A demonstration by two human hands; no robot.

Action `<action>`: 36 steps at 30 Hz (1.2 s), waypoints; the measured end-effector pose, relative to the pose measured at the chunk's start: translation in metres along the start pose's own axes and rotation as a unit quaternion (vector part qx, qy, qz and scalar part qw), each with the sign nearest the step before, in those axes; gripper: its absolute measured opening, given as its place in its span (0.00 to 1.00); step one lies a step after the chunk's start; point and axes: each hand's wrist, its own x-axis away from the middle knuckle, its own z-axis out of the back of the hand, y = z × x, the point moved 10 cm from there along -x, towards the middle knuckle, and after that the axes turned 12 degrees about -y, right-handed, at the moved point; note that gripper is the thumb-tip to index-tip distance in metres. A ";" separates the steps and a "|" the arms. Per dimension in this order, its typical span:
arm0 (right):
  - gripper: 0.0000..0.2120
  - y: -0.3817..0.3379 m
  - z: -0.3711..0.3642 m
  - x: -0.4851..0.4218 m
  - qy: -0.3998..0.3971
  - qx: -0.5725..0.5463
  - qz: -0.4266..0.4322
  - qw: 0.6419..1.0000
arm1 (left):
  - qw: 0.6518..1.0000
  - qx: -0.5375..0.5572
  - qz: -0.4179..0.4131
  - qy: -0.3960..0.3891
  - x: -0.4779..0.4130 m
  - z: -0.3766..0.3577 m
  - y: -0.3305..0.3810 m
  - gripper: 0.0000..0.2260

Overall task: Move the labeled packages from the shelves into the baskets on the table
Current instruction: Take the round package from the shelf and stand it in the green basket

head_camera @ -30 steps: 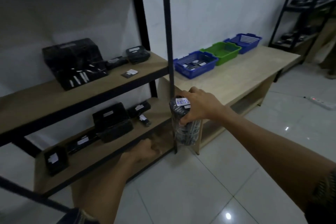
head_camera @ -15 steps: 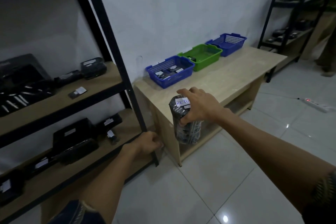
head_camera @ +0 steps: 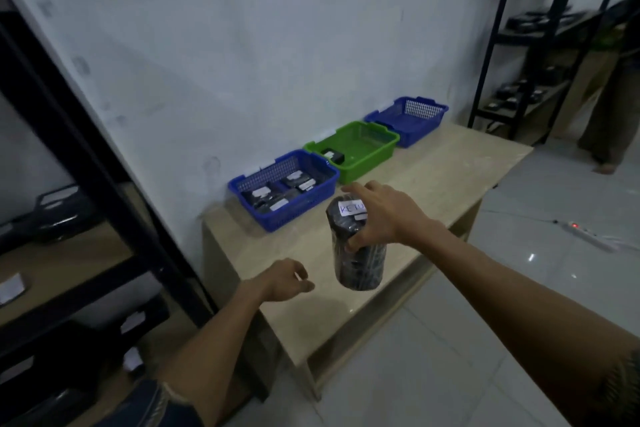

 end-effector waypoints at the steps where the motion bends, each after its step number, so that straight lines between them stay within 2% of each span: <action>1: 0.48 0.013 0.008 -0.012 0.008 -0.009 -0.002 1.000 | 1.000 -0.003 -0.004 0.011 -0.015 0.012 0.006 0.20; 7: 0.49 0.080 0.029 -0.079 -0.006 -0.005 -0.013 1.000 | 0.999 -0.036 0.000 -0.024 -0.092 0.044 0.040 0.21; 21: 0.49 0.225 0.075 -0.255 -0.082 0.049 0.058 0.994 | 0.998 0.015 0.064 -0.002 -0.255 0.131 0.108 0.22; 26: 0.49 0.246 0.078 -0.318 -0.111 0.071 0.086 0.988 | 0.993 0.028 0.101 -0.046 -0.291 0.146 0.113 0.23; 30: 0.48 0.257 0.091 -0.372 -0.101 0.063 0.106 0.987 | 0.994 0.047 0.097 -0.010 -0.329 0.188 0.107 0.13; 36: 0.45 0.266 0.109 -0.453 -0.095 0.061 0.141 0.984 | 0.992 0.080 0.090 0.028 -0.378 0.243 0.102 0.14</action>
